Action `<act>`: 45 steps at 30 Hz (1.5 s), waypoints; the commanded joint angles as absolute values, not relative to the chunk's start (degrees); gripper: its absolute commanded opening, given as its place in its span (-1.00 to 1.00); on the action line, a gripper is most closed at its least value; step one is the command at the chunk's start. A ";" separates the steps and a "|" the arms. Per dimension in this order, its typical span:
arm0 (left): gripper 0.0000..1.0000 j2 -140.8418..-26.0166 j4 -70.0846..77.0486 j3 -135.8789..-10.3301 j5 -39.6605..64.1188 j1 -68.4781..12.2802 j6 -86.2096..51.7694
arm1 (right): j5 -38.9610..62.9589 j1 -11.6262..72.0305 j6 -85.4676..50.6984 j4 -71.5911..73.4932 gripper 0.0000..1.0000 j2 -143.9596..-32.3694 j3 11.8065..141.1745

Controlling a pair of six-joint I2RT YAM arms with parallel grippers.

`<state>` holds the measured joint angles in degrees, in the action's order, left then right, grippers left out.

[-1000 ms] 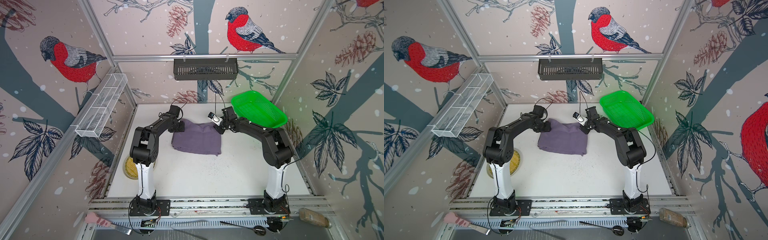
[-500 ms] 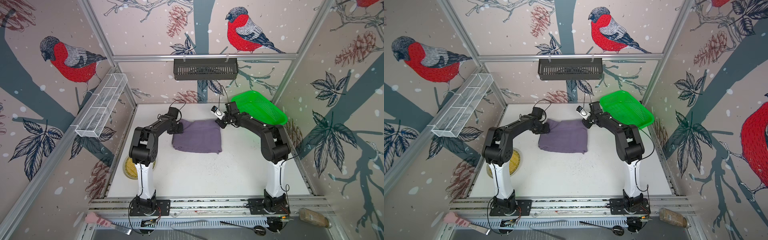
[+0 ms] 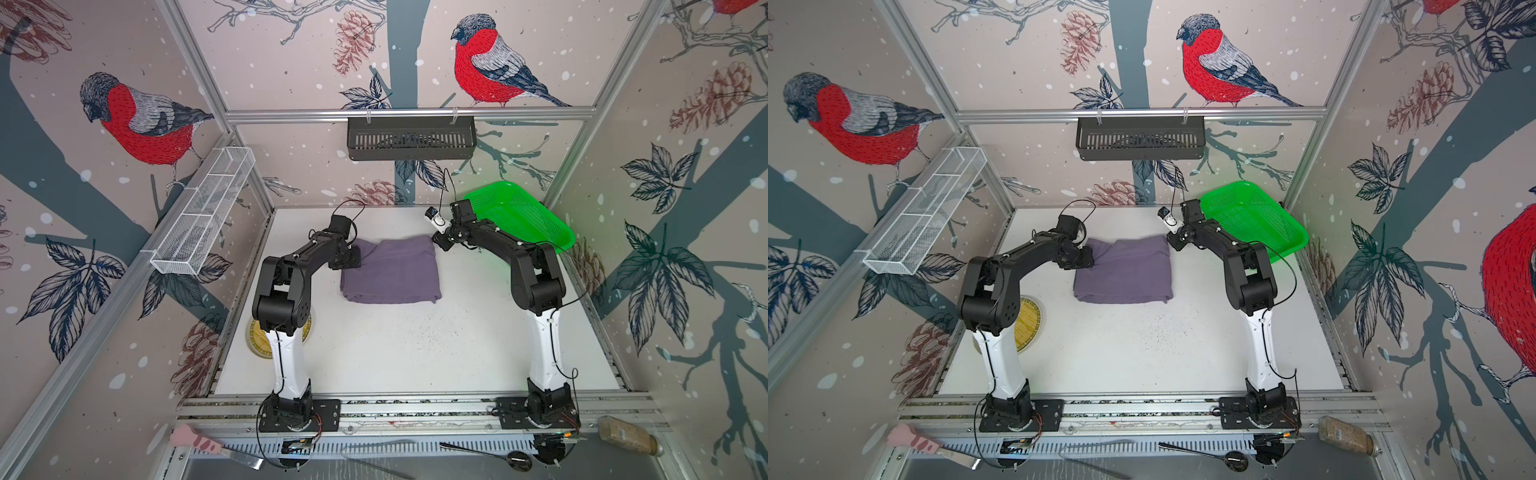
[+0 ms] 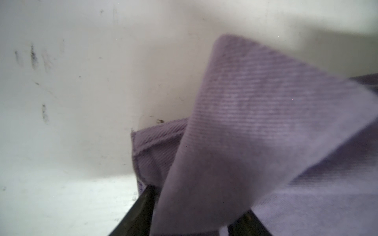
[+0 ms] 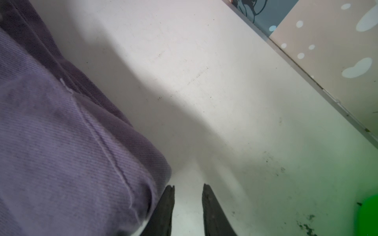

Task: Fold and stack the trousers
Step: Smooth out the trousers at the center of the table.

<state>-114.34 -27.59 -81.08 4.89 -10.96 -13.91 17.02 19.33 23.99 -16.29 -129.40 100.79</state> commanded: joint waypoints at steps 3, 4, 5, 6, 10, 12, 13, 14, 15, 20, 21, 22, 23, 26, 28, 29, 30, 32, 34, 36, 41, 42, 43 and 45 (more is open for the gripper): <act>0.14 -112.76 -30.50 -84.14 4.62 -10.81 -12.82 | 18.17 18.44 18.90 -14.79 -0.35 -125.14 98.85; 0.16 -112.12 -30.82 -84.49 4.20 -10.81 -12.82 | 18.28 18.13 17.45 -14.73 -0.32 -124.12 97.97; 0.18 -111.01 -31.02 -84.73 3.80 -10.81 -12.91 | 18.50 17.73 16.14 -15.37 -0.28 -122.90 97.03; 0.20 -109.99 -31.34 -84.96 3.46 -10.81 -13.17 | 18.99 17.44 15.00 -15.68 -0.24 -121.44 95.54; 0.25 -105.87 -31.44 -83.55 5.01 -10.94 -13.95 | 25.22 17.32 6.46 -10.13 -0.09 -114.29 85.07; 0.26 -104.52 -30.00 -81.78 6.80 -11.07 -14.37 | 27.91 18.06 0.29 -7.11 -0.05 -111.95 80.87; 0.26 -104.57 -30.00 -81.51 6.94 -11.23 -14.35 | 28.68 18.52 -2.42 -5.42 -0.03 -111.22 79.10; 0.28 -105.03 -30.05 -81.40 6.58 -11.36 -14.24 | 28.67 19.03 -5.36 -3.56 0.01 -110.57 77.40; 0.28 -105.74 -29.98 -81.24 6.24 -11.41 -14.23 | 28.05 19.54 -7.72 -1.98 0.07 -110.39 76.11; 0.29 -109.53 -27.62 -82.08 6.17 -11.41 -14.24 | 25.70 20.20 -12.85 -0.71 0.14 -115.07 77.18; 0.29 -110.51 -27.60 -82.42 6.19 -11.34 -14.37 | 26.57 20.15 -13.55 -0.33 0.14 -116.22 77.80; 0.29 -111.24 -27.54 -82.44 6.46 -11.40 -14.58 | 27.48 20.14 -14.06 -0.05 0.14 -117.22 78.39; 0.29 -111.88 -27.01 -82.09 7.05 -11.34 -14.89 | 28.47 20.23 -14.47 0.00 0.14 -118.33 79.10; 0.26 -113.12 -25.67 -80.22 5.76 -11.47 -15.14 | 30.08 20.14 -14.77 0.00 0.13 -120.97 81.29; 0.22 -113.87 -26.01 -79.64 3.33 -11.34 -15.04 | 31.23 20.12 -14.57 0.17 0.06 -122.40 82.79; 0.17 -114.14 -25.98 -79.23 2.40 -11.25 -15.14 | 31.66 19.91 -14.71 0.22 0.02 -123.26 83.69; 0.14 -114.41 -25.93 -79.03 1.55 -11.21 -15.12 | 32.32 19.63 -14.92 0.41 -0.03 -123.93 84.41; 0.05 -114.99 -26.40 -78.95 -0.36 -10.98 -15.20 | 33.45 18.89 -15.58 0.77 -0.13 -125.59 85.92; -0.02 -115.32 -26.52 -79.08 -1.29 -10.74 -15.16 | 34.69 18.08 -16.14 1.24 -0.22 -127.15 87.09; -0.06 -115.61 -26.54 -79.25 -2.74 -10.56 -14.95 | 35.25 17.71 -16.44 0.82 -0.25 -128.62 88.52; -0.08 -116.45 -27.12 -80.58 -3.45 -9.79 -14.81 | 36.82 16.78 -18.65 2.02 -0.49 -131.75 90.63; -0.08 -116.38 -26.92 -80.89 -2.72 -9.54 -14.77 | 36.84 16.73 -18.55 1.52 -0.50 -132.35 91.42; -0.06 -116.37 -26.70 -81.17 -1.75 -9.46 -14.68 | 36.25 17.08 -17.94 0.36 -0.50 -133.08 92.52; 0.02 -116.58 -27.57 -82.62 -0.42 -9.49 -14.59 | 34.25 17.84 -15.64 -2.43 -0.51 -133.71 94.53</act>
<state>-116.16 -25.45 -81.30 1.34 -9.82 -14.83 36.84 17.28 -16.67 -0.47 -133.05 92.66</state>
